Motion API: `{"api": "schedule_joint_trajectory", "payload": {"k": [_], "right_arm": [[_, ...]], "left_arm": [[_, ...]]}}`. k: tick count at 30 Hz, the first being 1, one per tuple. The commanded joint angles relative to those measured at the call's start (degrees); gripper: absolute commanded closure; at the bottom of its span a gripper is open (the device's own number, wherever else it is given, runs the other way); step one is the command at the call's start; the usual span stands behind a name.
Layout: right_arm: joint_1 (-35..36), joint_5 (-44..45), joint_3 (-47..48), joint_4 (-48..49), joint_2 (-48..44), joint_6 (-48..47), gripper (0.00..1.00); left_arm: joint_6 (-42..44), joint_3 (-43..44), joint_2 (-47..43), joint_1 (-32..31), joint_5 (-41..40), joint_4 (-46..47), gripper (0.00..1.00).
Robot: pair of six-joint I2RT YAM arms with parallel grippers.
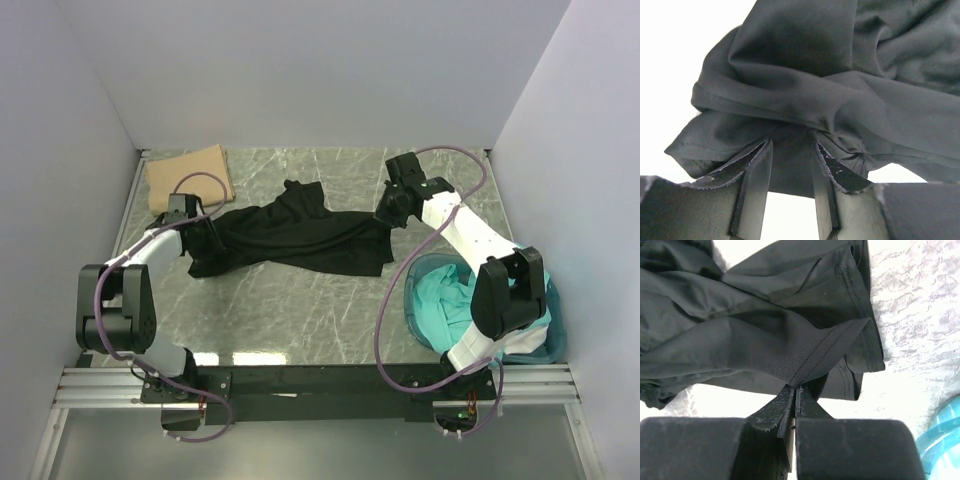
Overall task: Fold and stack the t-shirts
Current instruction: Flatten the tshirt out
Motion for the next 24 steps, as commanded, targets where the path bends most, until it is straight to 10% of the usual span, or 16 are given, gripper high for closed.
{"api": "schedule_joint_trajectory", "payload": {"k": [1,18,24], "right_arm": [[0.25,0.39,-1.26,1.47,-3.51,0.74,1.00],[0.16,-0.23,-2.23,1.82,-3.86,0.74,1.00],[0.25,-0.23,-3.46,2.00,-4.65,0.83,1.00]], "left_arm": [[0.45,2.85,0.89,0.12,0.28,2.45,0.57],[-1.04,3.29,4.23,-0.50,0.98,4.91,0.55],[-1.13,3.64,5.02,-1.11,1.24,5.53,0.79]]}}
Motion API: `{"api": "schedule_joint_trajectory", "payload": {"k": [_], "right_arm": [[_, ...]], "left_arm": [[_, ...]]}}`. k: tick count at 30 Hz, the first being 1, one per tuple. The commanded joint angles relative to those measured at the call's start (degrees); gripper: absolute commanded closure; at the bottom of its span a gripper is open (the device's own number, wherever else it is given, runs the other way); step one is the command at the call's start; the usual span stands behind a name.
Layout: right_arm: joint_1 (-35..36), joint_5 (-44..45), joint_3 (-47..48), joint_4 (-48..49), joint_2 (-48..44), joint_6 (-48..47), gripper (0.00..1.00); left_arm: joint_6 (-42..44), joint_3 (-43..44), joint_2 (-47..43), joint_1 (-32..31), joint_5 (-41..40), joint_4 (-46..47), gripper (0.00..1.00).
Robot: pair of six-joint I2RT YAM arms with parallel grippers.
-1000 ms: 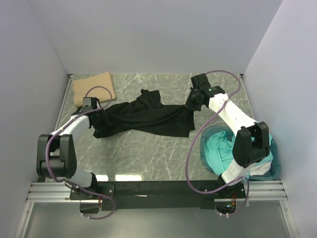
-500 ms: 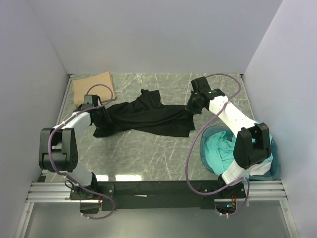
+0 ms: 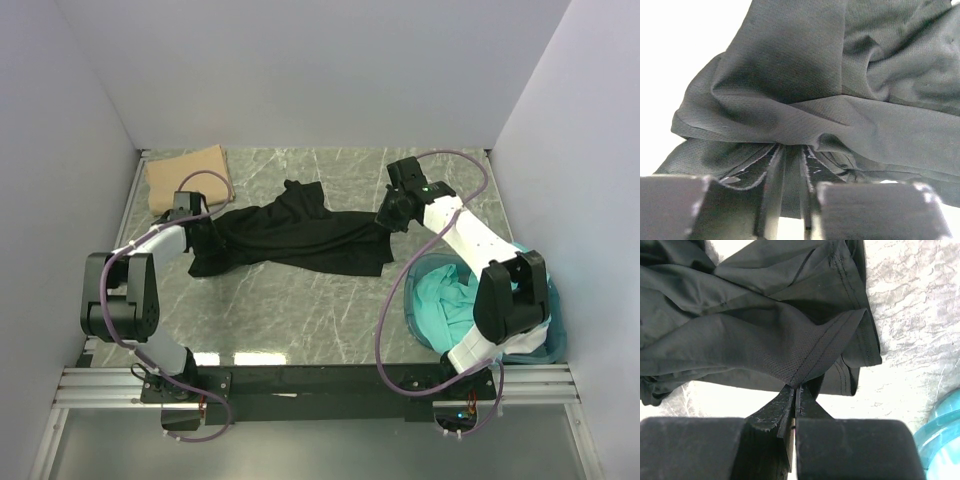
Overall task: Fold and stack the t-shirts
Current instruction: Flatten the tshirt out
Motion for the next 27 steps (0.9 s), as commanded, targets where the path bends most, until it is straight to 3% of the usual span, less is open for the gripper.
{"api": "schedule_joint_trajectory", "payload": {"k": [1,6,23,27], "right_arm": [[0.25,-0.16,-0.73,1.26,-3.17,0.41,1.00],[0.25,-0.16,-1.52,1.43,-3.78,0.59,1.00],[0.86,-0.16,-5.03,1.87,-4.84,0.59,1.00],[0.95,-0.16,-6.44,2.22,-5.19,0.68,1.00]], "left_arm": [[-0.37,1.72,0.65,-0.50,1.03,1.96,0.81],[-0.45,1.71,-0.22,-0.59,0.33,1.09,0.99],[-1.34,-2.06,-17.97,-0.59,-2.75,-7.26,0.99],[-0.54,-4.00,-17.37,-0.59,-2.76,-6.48,0.99]]}}
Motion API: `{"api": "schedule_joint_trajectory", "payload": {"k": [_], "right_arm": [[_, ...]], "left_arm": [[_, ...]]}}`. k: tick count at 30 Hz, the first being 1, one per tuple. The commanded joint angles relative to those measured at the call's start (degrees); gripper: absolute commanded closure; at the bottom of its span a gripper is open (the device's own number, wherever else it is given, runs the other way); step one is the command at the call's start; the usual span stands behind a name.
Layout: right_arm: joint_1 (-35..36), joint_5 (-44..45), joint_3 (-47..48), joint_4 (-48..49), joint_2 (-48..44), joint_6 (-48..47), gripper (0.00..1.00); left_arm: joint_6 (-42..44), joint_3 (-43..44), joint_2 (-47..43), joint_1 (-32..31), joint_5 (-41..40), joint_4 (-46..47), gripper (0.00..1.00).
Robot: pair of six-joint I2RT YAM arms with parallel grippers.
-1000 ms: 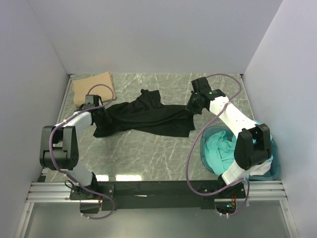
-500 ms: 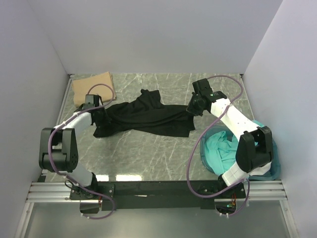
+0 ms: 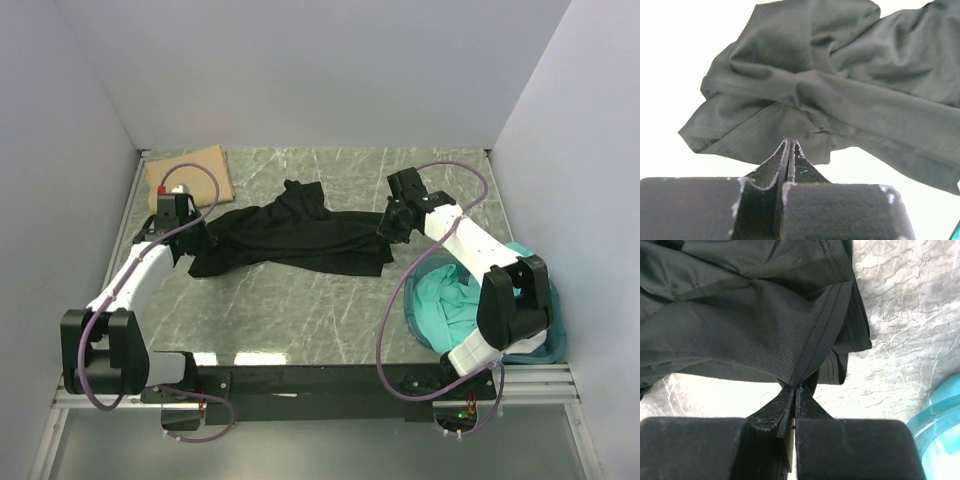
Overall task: Fold and stack the t-shirts
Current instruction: Flatten the tshirt out
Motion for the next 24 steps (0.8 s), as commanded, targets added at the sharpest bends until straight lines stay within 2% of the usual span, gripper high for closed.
{"api": "schedule_joint_trajectory", "payload": {"k": [1,5,11,24], "right_arm": [[0.45,0.01,-1.05,1.72,-2.98,0.44,1.00],[0.53,0.01,-0.70,1.55,-2.81,0.44,1.00],[0.62,0.01,0.53,1.19,-2.46,0.61,1.00],[0.62,0.01,2.29,0.14,-0.70,0.26,1.00]], "left_arm": [[0.55,-1.53,1.14,-0.26,-0.15,-0.79,0.99],[1.34,-0.65,6.23,-0.26,2.93,2.02,0.87],[3.01,2.60,12.56,-0.26,2.93,3.78,0.76],[2.04,6.12,19.08,-0.61,2.05,4.66,0.67]]}}
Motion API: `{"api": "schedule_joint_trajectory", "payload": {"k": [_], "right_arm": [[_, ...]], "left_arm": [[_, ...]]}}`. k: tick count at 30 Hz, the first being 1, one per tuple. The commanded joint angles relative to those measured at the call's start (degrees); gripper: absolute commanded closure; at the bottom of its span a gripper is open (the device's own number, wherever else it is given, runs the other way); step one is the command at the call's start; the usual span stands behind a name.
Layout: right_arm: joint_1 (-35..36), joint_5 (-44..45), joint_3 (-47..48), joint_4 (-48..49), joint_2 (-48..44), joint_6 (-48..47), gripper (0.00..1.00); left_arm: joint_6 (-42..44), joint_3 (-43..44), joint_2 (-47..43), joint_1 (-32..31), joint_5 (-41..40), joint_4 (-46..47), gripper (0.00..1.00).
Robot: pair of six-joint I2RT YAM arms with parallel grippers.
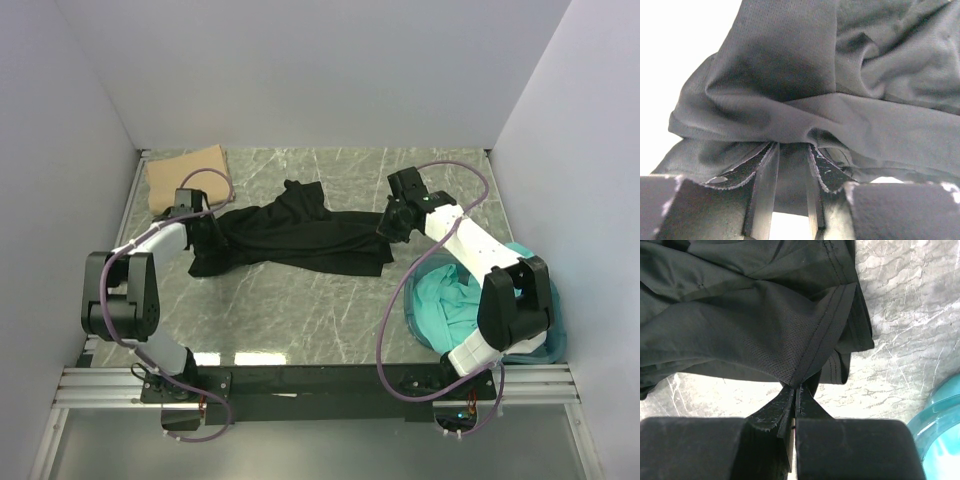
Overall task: Fold and stack the t-shirts
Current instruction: Flatten the tshirt out
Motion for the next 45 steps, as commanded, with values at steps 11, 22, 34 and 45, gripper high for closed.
{"api": "schedule_joint_trajectory", "payload": {"k": [11,22,34,45], "right_arm": [[0.38,0.23,3.30,0.05,1.23,-0.11,1.00],[0.38,-0.91,2.60,0.32,0.97,-0.02,1.00],[0.38,-0.56,2.07,0.14,0.18,-0.02,1.00],[0.38,-0.12,2.60,-0.56,-0.44,-0.29,1.00]], "left_arm": [[-0.10,3.99,4.14,-0.42,0.72,2.26,0.59],[-0.98,4.25,5.29,-0.85,0.63,3.14,0.60],[-0.01,5.74,0.47,-1.12,-0.24,-1.34,0.99],[2.62,2.41,-12.90,-1.12,-4.91,-10.39,0.99]]}}
